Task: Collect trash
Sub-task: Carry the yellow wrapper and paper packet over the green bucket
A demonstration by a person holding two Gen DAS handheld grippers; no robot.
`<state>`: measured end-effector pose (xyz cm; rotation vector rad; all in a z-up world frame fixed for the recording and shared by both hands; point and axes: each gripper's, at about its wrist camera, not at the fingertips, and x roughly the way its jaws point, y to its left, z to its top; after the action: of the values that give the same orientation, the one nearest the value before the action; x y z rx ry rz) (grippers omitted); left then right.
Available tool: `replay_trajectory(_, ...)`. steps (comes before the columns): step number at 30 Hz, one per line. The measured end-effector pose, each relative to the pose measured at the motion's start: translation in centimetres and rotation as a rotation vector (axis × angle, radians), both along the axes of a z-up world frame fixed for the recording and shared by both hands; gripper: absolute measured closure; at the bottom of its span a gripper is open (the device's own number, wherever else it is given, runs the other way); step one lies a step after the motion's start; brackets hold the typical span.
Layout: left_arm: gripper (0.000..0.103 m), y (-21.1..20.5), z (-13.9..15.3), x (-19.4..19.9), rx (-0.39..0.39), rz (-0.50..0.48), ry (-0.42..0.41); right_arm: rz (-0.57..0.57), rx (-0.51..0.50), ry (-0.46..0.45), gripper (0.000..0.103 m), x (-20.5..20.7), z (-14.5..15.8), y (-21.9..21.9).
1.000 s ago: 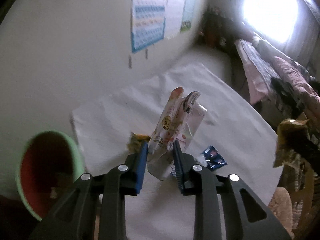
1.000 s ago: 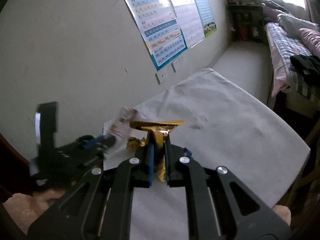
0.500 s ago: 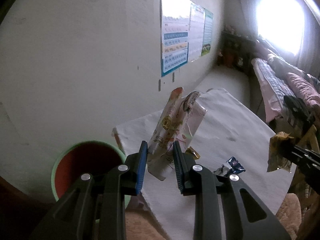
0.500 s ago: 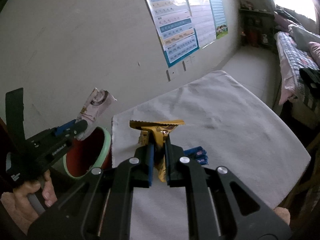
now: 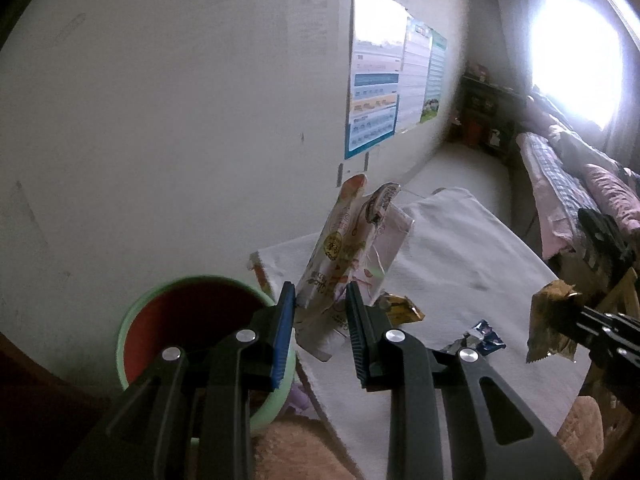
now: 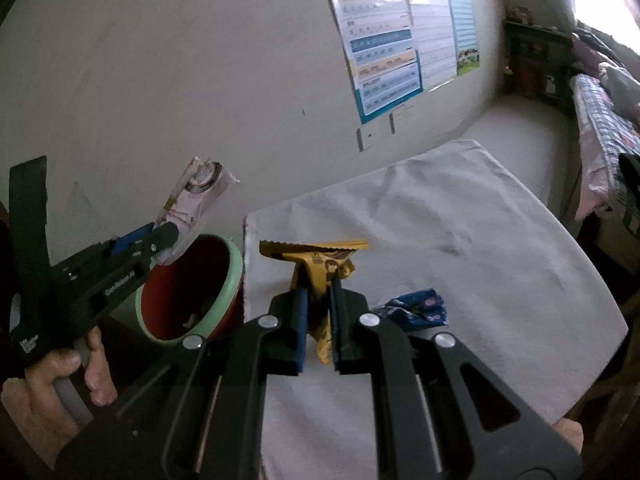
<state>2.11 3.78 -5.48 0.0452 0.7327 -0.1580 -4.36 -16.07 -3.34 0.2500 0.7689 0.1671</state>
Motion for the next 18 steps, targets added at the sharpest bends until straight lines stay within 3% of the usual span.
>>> replay_trajectory(18, 0.079, 6.2, -2.3, 0.5, -0.011, 0.126, 0.041, 0.122, 0.052, 0.030, 0.093, 3.9, 0.0, 5.5)
